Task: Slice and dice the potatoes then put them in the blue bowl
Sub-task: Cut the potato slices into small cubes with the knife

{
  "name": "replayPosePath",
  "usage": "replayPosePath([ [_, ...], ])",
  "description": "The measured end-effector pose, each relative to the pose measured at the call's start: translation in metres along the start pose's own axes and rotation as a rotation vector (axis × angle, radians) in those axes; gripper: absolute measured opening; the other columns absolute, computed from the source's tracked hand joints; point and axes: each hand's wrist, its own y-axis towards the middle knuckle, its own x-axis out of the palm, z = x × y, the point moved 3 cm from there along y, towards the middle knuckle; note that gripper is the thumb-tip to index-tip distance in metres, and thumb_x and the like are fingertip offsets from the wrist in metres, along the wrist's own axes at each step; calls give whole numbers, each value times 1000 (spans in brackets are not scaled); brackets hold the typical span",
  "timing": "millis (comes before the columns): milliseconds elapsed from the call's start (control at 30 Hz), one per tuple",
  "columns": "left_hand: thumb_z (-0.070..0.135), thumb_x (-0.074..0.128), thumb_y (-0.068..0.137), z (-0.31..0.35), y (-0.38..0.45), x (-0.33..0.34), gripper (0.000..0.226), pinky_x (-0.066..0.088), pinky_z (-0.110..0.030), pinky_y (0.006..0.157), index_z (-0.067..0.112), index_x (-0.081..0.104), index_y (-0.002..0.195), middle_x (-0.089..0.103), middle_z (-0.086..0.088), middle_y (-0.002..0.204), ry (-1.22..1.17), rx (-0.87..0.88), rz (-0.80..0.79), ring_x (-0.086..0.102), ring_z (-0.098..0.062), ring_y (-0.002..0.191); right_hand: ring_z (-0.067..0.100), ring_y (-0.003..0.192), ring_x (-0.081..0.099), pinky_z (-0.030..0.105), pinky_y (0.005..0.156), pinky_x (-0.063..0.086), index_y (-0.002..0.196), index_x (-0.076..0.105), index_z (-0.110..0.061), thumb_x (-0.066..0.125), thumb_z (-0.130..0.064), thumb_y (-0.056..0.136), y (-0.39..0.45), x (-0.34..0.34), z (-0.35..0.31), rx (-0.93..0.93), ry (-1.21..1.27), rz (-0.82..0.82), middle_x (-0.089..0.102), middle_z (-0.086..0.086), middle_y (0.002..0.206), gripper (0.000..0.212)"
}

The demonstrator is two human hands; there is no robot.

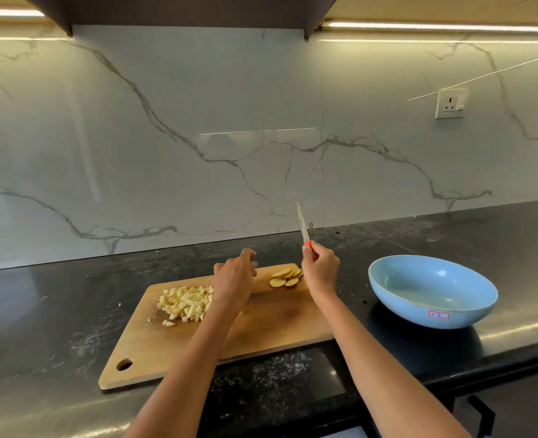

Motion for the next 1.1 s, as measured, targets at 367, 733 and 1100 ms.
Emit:
replayPosePath([
  [367, 23, 42, 98, 23, 29, 61, 58, 30, -49, 110, 23, 11, 148, 43, -7, 143, -193, -25, -461, 37, -28, 133, 19, 92, 65, 28, 78, 53, 120, 62, -4, 48, -21, 98, 5, 6, 5, 25, -41, -14, 69, 11, 104, 32],
  [733, 40, 57, 88, 24, 24, 28, 57, 46, -31, 94, 16, 37, 137, 51, -8, 124, -303, 26, -116, 51, -17, 105, 19, 98, 64, 25, 81, 50, 122, 61, -4, 48, -20, 98, 0, -1, -1, 45, -41, -13, 68, 11, 110, 32],
  [1100, 21, 67, 82, 17, -38, -7, 55, 43, -11, 86, 22, 44, 132, 55, 8, 112, -381, 182, -578, 54, -7, 106, 16, 88, 64, 28, 79, 54, 118, 64, -4, 50, -21, 97, -7, -5, -6, 44, 5, -37, 69, 11, 103, 31],
])
